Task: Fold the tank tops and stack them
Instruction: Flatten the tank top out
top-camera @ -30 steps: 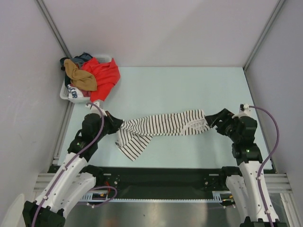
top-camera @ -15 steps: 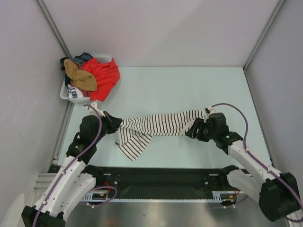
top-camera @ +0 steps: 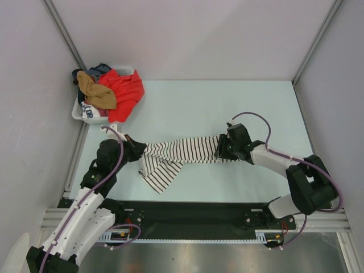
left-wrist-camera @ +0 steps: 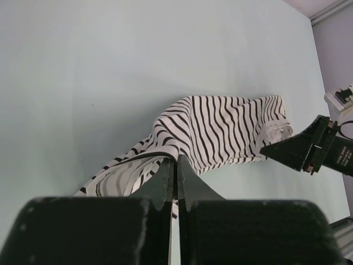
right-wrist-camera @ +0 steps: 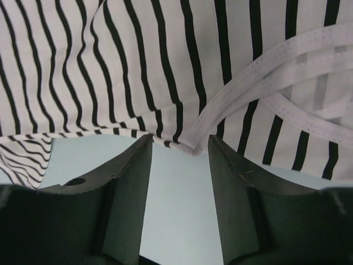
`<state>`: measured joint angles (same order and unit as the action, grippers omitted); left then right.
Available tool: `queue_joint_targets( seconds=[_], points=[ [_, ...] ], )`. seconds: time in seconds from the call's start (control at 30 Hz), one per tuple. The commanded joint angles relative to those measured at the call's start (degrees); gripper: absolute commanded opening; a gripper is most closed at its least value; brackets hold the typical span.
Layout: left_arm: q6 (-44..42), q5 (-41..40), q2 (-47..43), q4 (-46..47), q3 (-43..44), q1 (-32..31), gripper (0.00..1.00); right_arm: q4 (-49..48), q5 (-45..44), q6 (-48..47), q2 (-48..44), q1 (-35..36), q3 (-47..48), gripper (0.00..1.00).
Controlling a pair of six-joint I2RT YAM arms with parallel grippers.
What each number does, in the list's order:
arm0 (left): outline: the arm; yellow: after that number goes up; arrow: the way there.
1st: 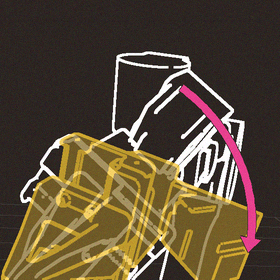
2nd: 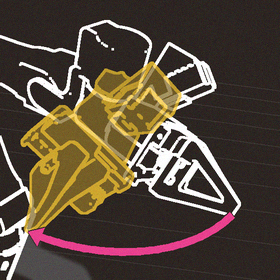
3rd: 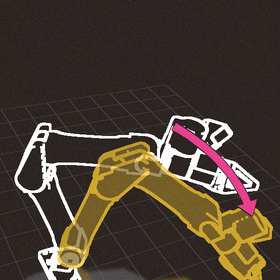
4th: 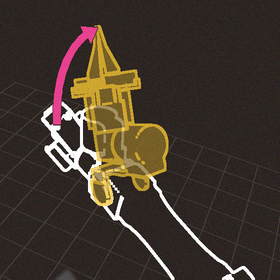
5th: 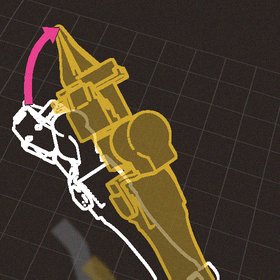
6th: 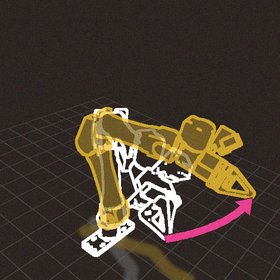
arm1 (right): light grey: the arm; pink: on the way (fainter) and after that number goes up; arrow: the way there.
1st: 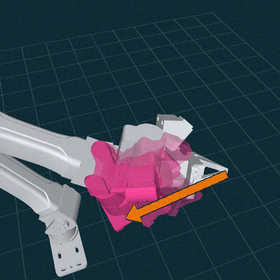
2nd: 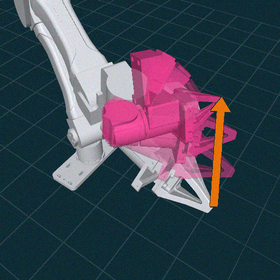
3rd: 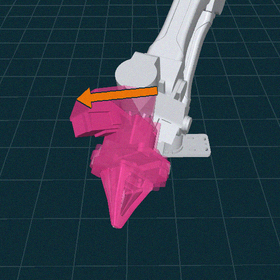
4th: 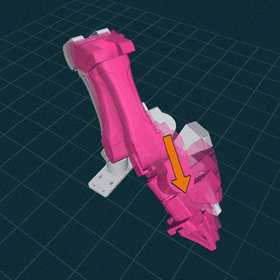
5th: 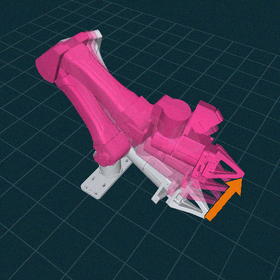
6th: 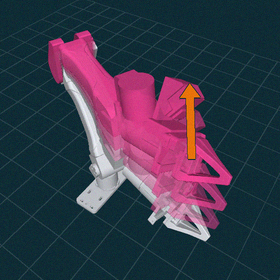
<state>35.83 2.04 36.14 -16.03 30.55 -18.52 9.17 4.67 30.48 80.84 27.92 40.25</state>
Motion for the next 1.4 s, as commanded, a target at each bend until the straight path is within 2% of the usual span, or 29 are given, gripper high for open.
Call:
queue_joint_targets(
  seconds=[0.0, 0.2, 0.3, 0.33, 0.4, 0.43, 0.47, 0.6, 0.8, 0.9, 1.1, 1.2, 1.37],
  points=[
    [-1.8, -0.5, 0.0, 0.7, 0.7, -0.1, 0.0, -1.7, -3.1, -1.6, 4.7, 0.7, 4.3, 0.5],
    [-2.7, -1.3, -0.5, -0.1, 1.2, 0.0, 0.0, -0.6, -7.3, -1.8, 7.1, 2.5, 5.3, 0.48],
    [-2.7, -1.2, -0.4, -0.1, 1.2, -0.1, 0.0, -0.8, -6.4, -1.8, 8.4, 2.7, 5.7, 0.32],
    [-2.8, -1.1, -0.4, -0.1, 1.3, -0.1, 0.0, -0.7, -5.6, -1.7, 8.5, 2.7, 6.0, 0.21],
    [-3.0, -1.0, -0.4, -0.1, 1.4, -0.1, 0.0, -0.3, -5.2, -1.3, 7.7, 2.8, 6.0, 0.12],
    [-3.1, -1.1, -0.4, -0.6, 1.7, -0.1, 0.0, -0.1, -5.2, -1.0, 6.1, 2.9, 5.9, 0.01],
    [-3.2, -1.2, -0.3, -0.8, 1.8, -0.1, 0.0, 0.3, -5.2, -0.9, 5.0, 2.9, 5.7, 0.0],
    [-3.7, -1.6, -0.5, -1.8, 2.7, -0.1, 0.0, 2.3, -4.8, -0.9, -0.5, 2.1, 6.3, 0.0],
    [-4.8, -1.9, 1.6, -2.9, 5.7, -0.1, 0.0, 5.9, 1.7, -2.6, -5.3, -3.9, 11.5, 0.0],
    [-5.4, -1.9, 4.0, -4.1, 9.7, -0.1, 0.0, 7.9, 5.6, -3.9, -5.4, -8.1, 15.9, 0.0],
    [-8.9, -1.9, 5.4, -8.3, 19.7, -0.1, 0.0, 16.0, 8.3, -8.3, -8.9, -10.2, 25.2, 0.0],
    [-11.9, -5.3, 4.1, -12.8, 26.2, -0.1, 0.0, 18.7, 8.9, -9.0, -15.0, -10.3, 28.4, 0.0],
    [-14.0, -4.6, -1.1, -17.0, 35.2, -0.1, 0.0, 23.0, 9.0, -10.8, -27.2, -8.9, 33.2, 0.0]
  ],
)
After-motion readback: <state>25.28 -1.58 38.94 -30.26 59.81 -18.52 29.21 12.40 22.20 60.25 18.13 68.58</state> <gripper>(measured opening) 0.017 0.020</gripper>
